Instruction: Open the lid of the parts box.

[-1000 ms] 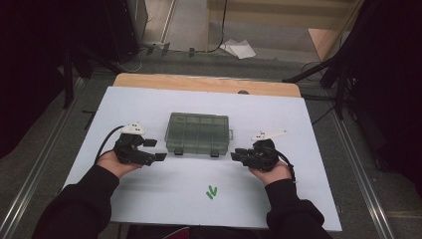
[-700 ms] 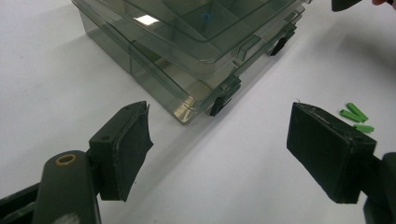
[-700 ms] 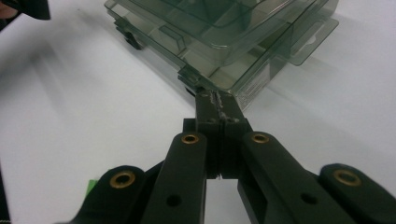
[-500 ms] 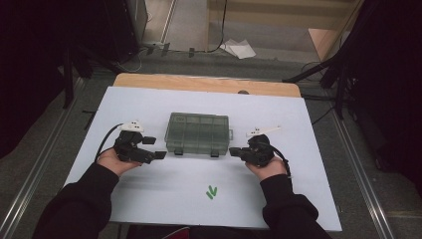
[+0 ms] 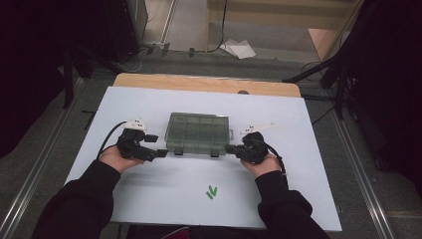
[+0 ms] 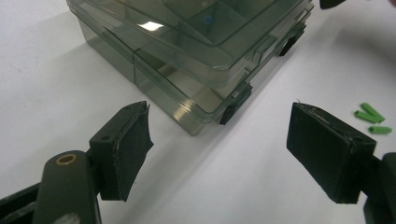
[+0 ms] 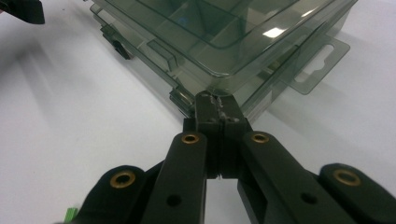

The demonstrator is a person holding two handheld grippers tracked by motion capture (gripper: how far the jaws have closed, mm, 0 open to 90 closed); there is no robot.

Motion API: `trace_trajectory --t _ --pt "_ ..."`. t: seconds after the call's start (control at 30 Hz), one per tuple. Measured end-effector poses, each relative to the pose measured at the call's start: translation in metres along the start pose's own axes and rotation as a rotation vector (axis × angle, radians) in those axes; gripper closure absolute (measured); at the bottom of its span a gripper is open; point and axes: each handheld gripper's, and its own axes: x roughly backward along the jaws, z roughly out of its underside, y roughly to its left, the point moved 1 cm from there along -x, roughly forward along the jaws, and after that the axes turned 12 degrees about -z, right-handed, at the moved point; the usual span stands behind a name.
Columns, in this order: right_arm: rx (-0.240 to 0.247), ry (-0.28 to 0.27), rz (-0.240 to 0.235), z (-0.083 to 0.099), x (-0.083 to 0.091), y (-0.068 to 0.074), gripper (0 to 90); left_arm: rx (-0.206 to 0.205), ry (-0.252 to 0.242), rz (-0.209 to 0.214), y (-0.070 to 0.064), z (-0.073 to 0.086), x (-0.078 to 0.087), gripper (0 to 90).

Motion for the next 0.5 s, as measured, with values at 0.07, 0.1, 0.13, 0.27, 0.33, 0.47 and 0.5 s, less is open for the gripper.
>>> trace_trajectory --t 0.07,0.1,0.13,0.27,0.33,0.47,0.5 --pt "0.003 0.000 0.003 -0.001 0.000 0.000 90.0 -0.008 0.015 -0.006 0.001 -0.002 0.001 20.9" --pt "0.005 -0.003 0.000 -0.001 0.000 0.000 90.0 -0.005 0.010 -0.006 0.001 -0.002 0.001 20.9" --pt "0.003 -0.005 0.000 -0.002 0.000 0.000 90.0 -0.003 0.006 -0.005 0.001 -0.002 0.001 20.9" --pt "0.005 -0.013 -0.004 -0.005 0.000 0.000 90.0 0.003 0.013 0.002 0.003 -0.004 0.000 20.9" --pt "0.005 -0.022 -0.005 -0.007 0.001 0.000 90.0 0.026 0.012 0.022 0.004 -0.006 0.000 20.9" --pt "-0.006 -0.023 -0.004 -0.010 0.004 0.000 90.0 0.019 0.007 0.012 0.004 -0.007 0.001 20.9" --pt "-0.003 -0.026 -0.005 -0.011 0.004 0.000 90.0 0.023 0.002 0.015 0.004 -0.007 0.000 20.9"
